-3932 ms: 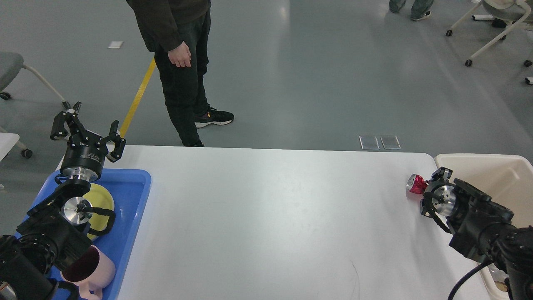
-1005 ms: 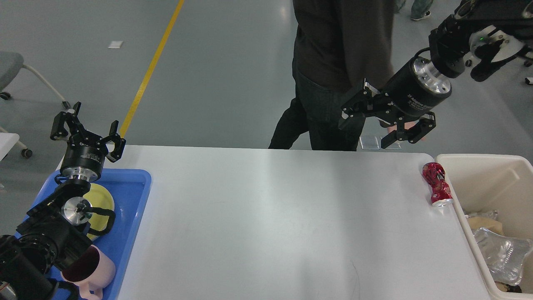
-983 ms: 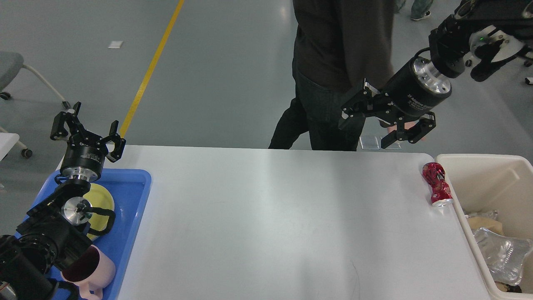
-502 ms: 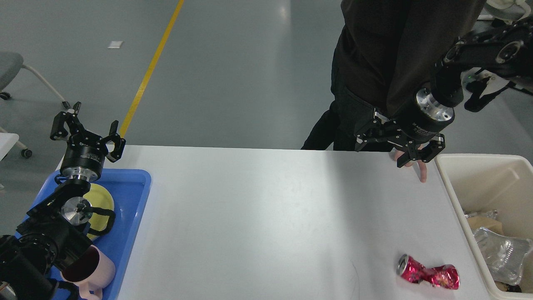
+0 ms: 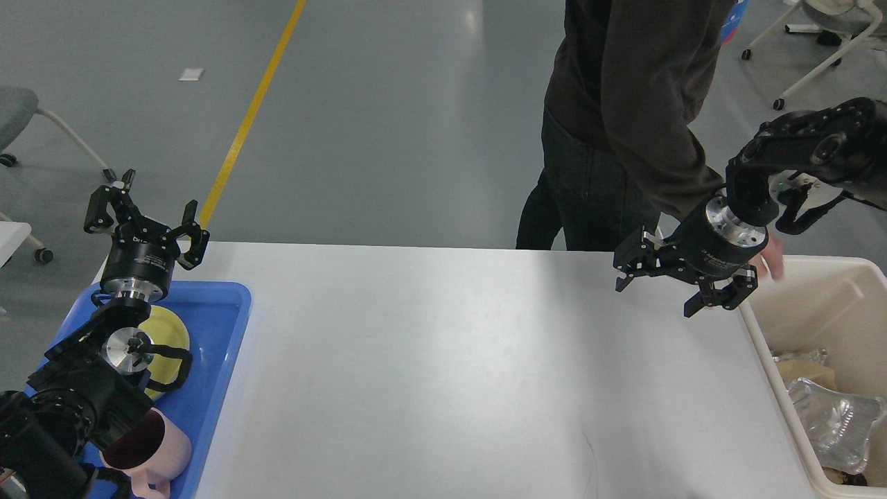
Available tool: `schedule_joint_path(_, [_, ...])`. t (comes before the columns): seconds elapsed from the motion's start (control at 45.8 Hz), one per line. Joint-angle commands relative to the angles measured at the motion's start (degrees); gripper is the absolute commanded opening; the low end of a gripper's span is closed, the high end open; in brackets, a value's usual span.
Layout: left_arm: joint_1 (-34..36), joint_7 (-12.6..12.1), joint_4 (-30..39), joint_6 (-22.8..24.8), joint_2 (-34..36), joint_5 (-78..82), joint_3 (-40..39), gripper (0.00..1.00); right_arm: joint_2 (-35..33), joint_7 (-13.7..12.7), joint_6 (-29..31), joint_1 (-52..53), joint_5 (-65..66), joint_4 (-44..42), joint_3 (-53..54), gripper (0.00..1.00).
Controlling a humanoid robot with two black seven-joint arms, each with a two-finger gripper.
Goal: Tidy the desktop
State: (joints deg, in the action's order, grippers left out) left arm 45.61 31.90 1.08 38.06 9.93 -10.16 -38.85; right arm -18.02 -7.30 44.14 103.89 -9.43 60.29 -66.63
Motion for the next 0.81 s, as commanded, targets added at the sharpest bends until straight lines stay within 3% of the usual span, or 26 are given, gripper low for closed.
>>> schedule_joint_path(0.0, [0.0,0.0,0.0,0.0,0.0,0.0,0.0,0.96,-0.4,0.0,0.0,-0.9,1.0,-0.3,-0.2,1.0])
schedule_joint_path(0.786, [0.0,0.0,0.0,0.0,0.0,0.0,0.0,0.96,-2.9,0.0,0.2,-4.2,3.9,-0.3,0.5,1.0])
